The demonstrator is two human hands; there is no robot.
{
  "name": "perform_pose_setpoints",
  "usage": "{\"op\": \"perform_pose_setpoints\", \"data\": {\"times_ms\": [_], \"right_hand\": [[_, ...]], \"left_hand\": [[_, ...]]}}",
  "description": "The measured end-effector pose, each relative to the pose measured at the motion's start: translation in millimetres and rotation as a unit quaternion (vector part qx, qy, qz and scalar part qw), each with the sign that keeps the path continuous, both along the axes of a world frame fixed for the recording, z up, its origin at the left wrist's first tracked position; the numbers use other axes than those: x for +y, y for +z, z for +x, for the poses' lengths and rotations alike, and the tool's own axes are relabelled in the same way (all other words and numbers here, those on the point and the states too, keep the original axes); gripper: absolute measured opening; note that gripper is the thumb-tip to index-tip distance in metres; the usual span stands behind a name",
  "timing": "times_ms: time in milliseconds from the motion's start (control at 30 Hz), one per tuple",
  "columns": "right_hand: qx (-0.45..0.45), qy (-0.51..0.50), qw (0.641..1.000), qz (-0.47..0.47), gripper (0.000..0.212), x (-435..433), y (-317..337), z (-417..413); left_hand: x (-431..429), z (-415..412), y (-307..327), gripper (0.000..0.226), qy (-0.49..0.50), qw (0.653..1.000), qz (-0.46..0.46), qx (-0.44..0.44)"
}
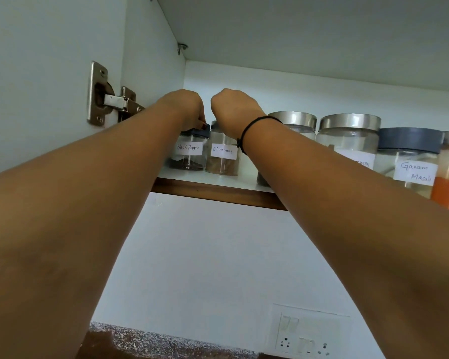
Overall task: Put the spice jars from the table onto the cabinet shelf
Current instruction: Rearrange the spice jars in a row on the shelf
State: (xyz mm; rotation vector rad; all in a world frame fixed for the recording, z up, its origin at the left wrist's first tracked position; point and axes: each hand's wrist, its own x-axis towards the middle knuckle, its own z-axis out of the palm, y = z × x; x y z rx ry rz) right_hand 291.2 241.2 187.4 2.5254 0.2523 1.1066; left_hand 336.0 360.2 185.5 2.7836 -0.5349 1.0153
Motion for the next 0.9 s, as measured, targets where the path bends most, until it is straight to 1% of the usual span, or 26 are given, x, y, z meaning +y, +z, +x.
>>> {"op": "perform_pose_setpoints", "data": {"times_ms": [33, 133, 167, 400, 667, 767, 800, 900], "right_hand": [[0.002, -0.002, 1.0, 0.005, 0.017, -0.7, -0.6, 2.5], [0.005, -0.01, 1.0, 0.011, 0.036, -4.8, -4.2, 9.8], [0.005, -0.01, 1.0, 0.011, 0.039, -5.6, -5.1, 11.4], [0.023, -0.002, 1.0, 0.02, 0.04, -4.6, -9.6, 19.4], [0.056, -0.015, 0.998, 0.027, 0.035, 0.5, -14.7, 11.8], [0.049, -0.013, 0.998, 0.028, 0.035, -2.1, -17.1, 10.2], [0.042, -0.01, 0.999, 0.029, 0.031, -3.3, -18.3, 9.9], [0.02, -0.005, 0.999, 0.033, 0.011, -3.7, -21.2, 9.9]], "left_hand": [[0.0, 2.9, -0.7, 0.024, -0.001, 1.0, 0.001, -0.004], [0.7, 12.4, -1.9, 0.025, -0.004, 1.0, 0.003, -0.011], [0.8, 15.3, -2.4, 0.025, -0.002, 1.0, 0.006, -0.013], [1.0, 30.3, -7.2, 0.023, -0.007, 1.0, 0.01, -0.023], [0.5, 30.7, -13.4, 0.024, -0.001, 0.999, 0.002, -0.042], [-0.3, 32.4, -15.2, 0.024, -0.001, 0.999, 0.003, -0.044], [-1.2, 32.7, -15.6, 0.024, 0.001, 0.999, 0.005, -0.046], [-3.7, 33.6, -15.0, 0.02, 0.007, 0.999, 0.008, -0.048]]}}
